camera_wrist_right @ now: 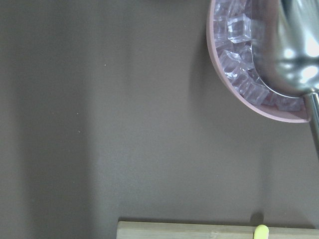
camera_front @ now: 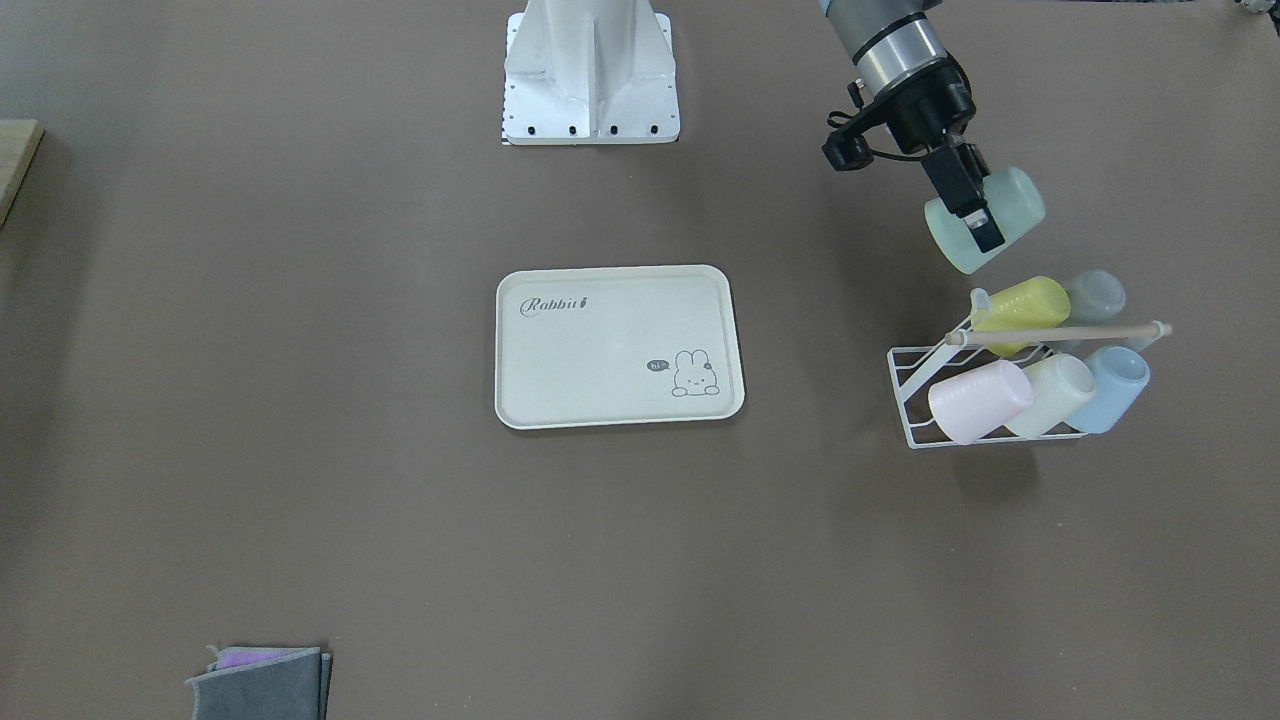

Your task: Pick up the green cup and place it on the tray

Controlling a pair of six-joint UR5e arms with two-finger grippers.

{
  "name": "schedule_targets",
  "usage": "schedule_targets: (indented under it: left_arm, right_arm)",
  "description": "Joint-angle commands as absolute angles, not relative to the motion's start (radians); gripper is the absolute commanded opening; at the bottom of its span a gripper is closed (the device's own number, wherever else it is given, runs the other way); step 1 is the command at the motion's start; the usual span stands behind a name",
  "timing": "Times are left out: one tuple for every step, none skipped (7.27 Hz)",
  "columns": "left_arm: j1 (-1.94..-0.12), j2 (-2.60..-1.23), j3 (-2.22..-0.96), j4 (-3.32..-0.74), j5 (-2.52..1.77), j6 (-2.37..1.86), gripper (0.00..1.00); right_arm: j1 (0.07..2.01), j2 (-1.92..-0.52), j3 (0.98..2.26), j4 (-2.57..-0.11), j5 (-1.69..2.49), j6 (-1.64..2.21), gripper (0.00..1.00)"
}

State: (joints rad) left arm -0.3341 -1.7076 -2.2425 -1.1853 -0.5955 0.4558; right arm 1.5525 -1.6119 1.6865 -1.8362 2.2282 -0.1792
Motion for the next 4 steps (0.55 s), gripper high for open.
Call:
schedule_targets:
  left_arm:
    - [-0.290,-1.710,-2.226,-1.357,-0.673,0.367,0.00]
    - [-0.287,-1.715,-2.176,-1.522,-0.754,0.315,0.00]
    - [-0.282,-1.724,-2.134,-1.677,-0.762,0.261,0.00]
    - [-0.231,-1.714,-2.102,-1.783,-0.770,0.071,0.00]
  right_arm:
    - [1.554,-1.612,1.671,-1.824,2.227,-0.172,1.00]
    - [1.554,-1.614,1.666,-1.824,2.227,-0.172,1.00]
    - [1.554,-1.615,1.663,-1.825,2.227,-0.172,1.00]
    - [1.554,-1.615,1.661,-1.825,2.229,-0.170,1.00]
